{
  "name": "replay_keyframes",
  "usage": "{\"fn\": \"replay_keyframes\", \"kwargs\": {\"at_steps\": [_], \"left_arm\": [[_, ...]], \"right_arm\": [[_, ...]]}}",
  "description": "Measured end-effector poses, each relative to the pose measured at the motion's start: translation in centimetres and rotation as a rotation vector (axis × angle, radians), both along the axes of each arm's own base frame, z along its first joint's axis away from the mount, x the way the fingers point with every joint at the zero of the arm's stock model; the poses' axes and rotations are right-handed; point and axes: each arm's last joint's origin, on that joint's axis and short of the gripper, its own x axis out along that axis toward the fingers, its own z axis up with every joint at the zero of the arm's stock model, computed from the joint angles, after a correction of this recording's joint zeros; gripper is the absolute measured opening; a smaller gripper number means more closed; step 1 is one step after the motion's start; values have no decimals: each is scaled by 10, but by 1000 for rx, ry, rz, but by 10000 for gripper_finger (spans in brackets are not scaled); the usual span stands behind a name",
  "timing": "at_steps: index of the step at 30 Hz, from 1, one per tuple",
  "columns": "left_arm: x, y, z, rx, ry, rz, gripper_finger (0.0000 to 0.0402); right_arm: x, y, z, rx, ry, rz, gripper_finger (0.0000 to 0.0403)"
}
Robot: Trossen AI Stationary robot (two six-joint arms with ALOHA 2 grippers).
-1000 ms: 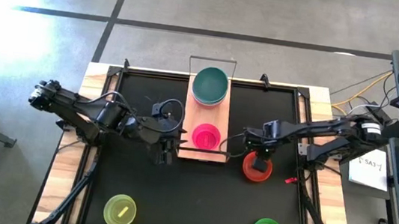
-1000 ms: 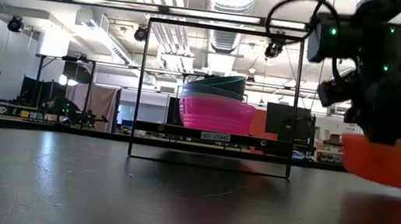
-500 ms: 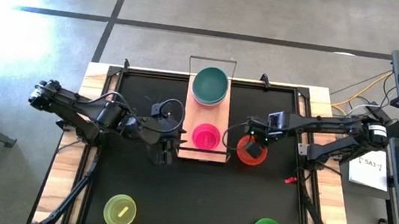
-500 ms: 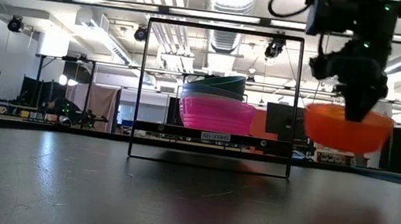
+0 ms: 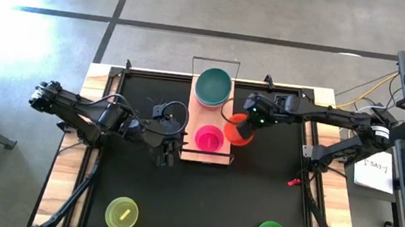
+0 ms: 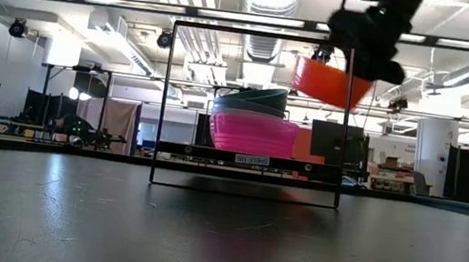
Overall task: Place and stack bowls onto a shelf
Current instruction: Stack the small orange bowl on top of the small pink bowl on the shelf
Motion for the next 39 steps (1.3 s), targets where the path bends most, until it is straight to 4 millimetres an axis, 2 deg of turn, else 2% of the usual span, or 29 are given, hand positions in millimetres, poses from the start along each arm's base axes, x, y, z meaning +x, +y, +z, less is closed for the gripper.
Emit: {"fn": "replay_keyframes", "kwargs": {"at_steps": [4, 9, 15, 25, 39], "left_arm": [[-1, 0, -2, 6, 21, 0, 116], [-2, 1, -3, -7, 30, 13, 116], [-5, 1, -5, -16, 64, 30, 116], [-5, 2, -6, -27, 67, 41, 116], [-6, 2, -7, -25, 82, 44, 116]], "right_arm": [[17, -3, -3, 44, -54, 58, 8], [36, -7, -12, 20, -62, 105, 8], [52, -10, -17, 29, -126, 163, 8], [69, -11, -32, 68, -164, 236, 8], [80, -7, -50, 81, -128, 310, 8]]}}
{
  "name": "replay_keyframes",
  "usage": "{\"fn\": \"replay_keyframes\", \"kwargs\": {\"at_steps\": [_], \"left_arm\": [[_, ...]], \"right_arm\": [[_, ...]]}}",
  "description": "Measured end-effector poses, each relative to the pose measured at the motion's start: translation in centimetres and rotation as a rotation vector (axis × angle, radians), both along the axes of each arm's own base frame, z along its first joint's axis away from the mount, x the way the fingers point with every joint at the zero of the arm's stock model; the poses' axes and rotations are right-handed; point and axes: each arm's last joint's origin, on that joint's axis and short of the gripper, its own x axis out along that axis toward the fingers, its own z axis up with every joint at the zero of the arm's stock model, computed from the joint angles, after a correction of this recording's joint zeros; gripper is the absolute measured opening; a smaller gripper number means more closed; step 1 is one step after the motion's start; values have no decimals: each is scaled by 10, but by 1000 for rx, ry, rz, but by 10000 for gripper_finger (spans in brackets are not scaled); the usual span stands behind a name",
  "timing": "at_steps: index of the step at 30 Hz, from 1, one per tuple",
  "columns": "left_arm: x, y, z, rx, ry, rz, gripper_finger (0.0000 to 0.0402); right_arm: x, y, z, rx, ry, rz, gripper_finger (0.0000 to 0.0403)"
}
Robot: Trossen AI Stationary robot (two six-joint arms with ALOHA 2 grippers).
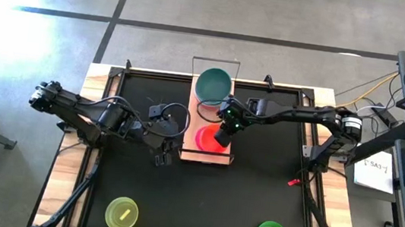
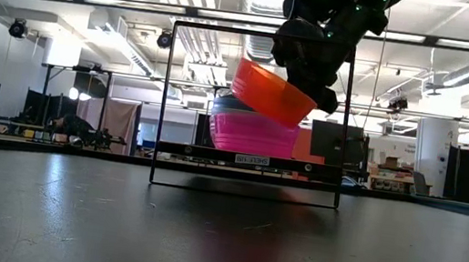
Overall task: Place and stack bowls onto a shelf
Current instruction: Stack the small orange bowl on top of the small pink bowl on the shelf, then stack the small yellow bowl on top of the small orange bowl on the shelf
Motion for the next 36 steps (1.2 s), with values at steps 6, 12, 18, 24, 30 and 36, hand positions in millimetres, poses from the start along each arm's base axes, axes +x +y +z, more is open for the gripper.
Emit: {"fn": "replay_keyframes", "kwargs": {"at_steps": [6, 12, 18, 24, 30, 36], "left_arm": [[0, 0, 0, -1, 0, 1, 116], [-2, 1, -2, -16, 26, 23, 116], [-5, 1, -5, -36, 55, 55, 116], [-9, 3, -8, -63, 96, 99, 116], [-19, 4, -15, -149, 193, 188, 116], [-29, -9, -28, -332, 331, 329, 116]], "right_arm": [[4, 1, -3, -9, -14, 13, 9], [6, 0, -1, -19, -33, 17, 23], [9, -1, 7, -38, -57, 35, 69], [13, -2, 20, -53, -90, 45, 123], [12, -1, 40, -69, -68, 76, 155], [9, -1, 58, -97, -34, 131, 153]]}}
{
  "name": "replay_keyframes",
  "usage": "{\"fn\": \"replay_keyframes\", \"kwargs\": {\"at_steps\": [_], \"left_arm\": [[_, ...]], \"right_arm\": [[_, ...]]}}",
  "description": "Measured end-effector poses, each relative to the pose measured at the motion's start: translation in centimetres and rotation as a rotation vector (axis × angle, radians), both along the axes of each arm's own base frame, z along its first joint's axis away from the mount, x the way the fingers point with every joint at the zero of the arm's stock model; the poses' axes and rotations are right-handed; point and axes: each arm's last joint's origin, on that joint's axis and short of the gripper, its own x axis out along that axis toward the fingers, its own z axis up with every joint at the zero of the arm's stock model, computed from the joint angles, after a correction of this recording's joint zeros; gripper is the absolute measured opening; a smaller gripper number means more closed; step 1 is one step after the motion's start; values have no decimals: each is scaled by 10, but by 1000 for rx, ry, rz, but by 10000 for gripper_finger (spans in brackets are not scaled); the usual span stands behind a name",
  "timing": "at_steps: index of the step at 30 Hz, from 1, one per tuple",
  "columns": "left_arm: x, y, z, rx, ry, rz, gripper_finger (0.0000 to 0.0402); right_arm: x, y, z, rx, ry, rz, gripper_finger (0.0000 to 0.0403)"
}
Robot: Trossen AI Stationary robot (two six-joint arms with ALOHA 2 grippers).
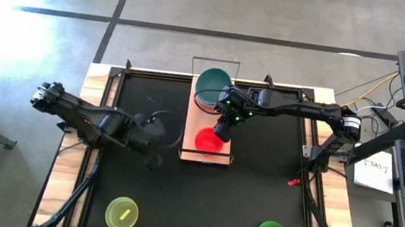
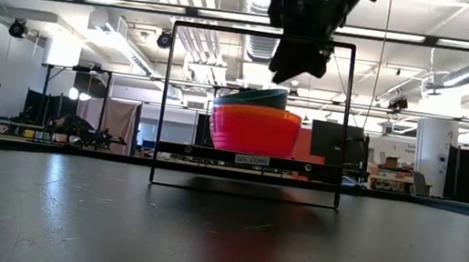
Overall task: Place and stack bowls onto a shelf
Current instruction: Stack the small yellow bowl on top of the small orange bowl on the shelf
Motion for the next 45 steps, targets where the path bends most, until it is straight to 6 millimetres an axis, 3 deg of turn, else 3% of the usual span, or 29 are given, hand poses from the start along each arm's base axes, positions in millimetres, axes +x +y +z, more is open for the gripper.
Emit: {"fn": "replay_keyframes", "kwargs": {"at_steps": [4, 11, 19, 26, 38, 42, 45], "left_arm": [[-6, -26, -19, -120, 90, 64, 116], [-28, -73, -70, -253, 267, 194, 116], [-59, -116, -118, -377, 280, 116, 116], [-84, -124, -140, -394, 422, 39, 116], [-87, -121, -173, -454, 366, 33, 113], [-92, -114, -183, -426, 389, 81, 80], [-94, -112, -185, -429, 407, 89, 29]], "right_arm": [[-3, 0, 4, -10, 30, 23, 146], [-12, 2, -1, -4, 135, 54, 137], [-17, 4, -3, 22, 197, 36, 141], [-20, 5, -4, 39, 228, 12, 139], [-21, 5, -5, 23, 244, 41, 139], [-21, 5, -5, 21, 243, 44, 135], [-21, 5, -5, 24, 243, 39, 134]]}}
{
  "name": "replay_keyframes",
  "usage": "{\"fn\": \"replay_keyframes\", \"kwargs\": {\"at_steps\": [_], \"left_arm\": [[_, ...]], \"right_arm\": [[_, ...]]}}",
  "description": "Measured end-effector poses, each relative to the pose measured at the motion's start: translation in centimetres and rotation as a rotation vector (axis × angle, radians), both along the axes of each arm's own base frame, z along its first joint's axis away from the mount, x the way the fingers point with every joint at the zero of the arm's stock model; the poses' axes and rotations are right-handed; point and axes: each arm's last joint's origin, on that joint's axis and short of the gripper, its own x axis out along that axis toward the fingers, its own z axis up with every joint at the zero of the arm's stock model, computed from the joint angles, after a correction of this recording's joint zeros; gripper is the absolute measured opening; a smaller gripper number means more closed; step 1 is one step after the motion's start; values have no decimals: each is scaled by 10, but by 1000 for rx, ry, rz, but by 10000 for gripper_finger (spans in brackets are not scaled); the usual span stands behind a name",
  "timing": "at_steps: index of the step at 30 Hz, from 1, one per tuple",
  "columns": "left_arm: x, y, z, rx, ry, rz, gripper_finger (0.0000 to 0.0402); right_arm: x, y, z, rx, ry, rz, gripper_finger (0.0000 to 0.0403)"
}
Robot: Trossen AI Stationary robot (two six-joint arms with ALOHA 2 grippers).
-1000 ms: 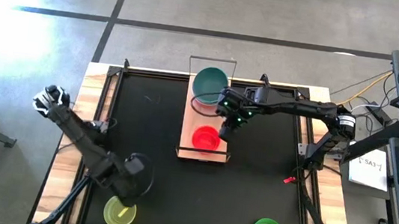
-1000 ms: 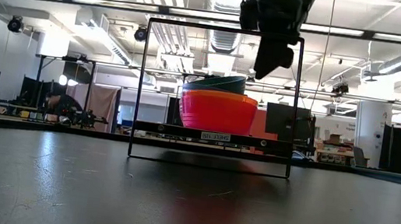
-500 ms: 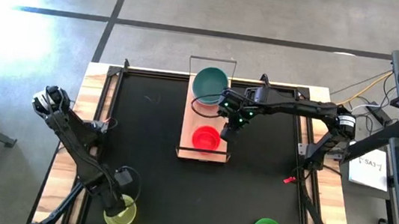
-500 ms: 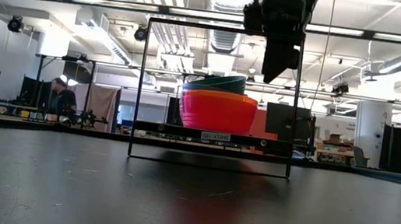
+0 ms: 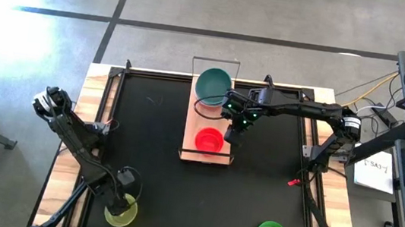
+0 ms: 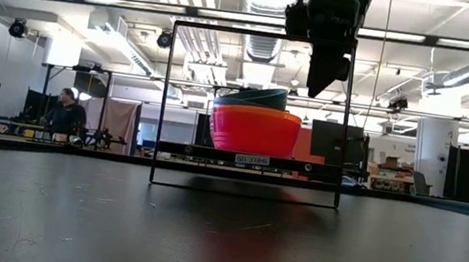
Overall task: Place and stack bowls onto a shelf
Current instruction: Stack the small yellow bowl on top of the small orange bowl on the shelf
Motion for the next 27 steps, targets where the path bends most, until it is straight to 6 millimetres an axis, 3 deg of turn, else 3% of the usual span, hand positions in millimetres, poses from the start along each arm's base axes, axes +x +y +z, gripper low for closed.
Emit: {"fn": "replay_keyframes", "kwargs": {"at_steps": [2, 8, 13, 27], "left_arm": [[0, 0, 1, -4, -2, 8, 8], [1, 2, 7, -17, -13, 21, 1], [1, 15, 15, 26, -8, 81, 1], [-7, 93, 56, 255, -55, 333, 0]], "right_arm": [[0, 0, 0, 3, 1, -6, 134], [0, -1, 0, 7, 2, -21, 134], [-1, -4, 0, 7, 1, -32, 134], [2, -13, 2, -16, -50, -31, 134]]}}
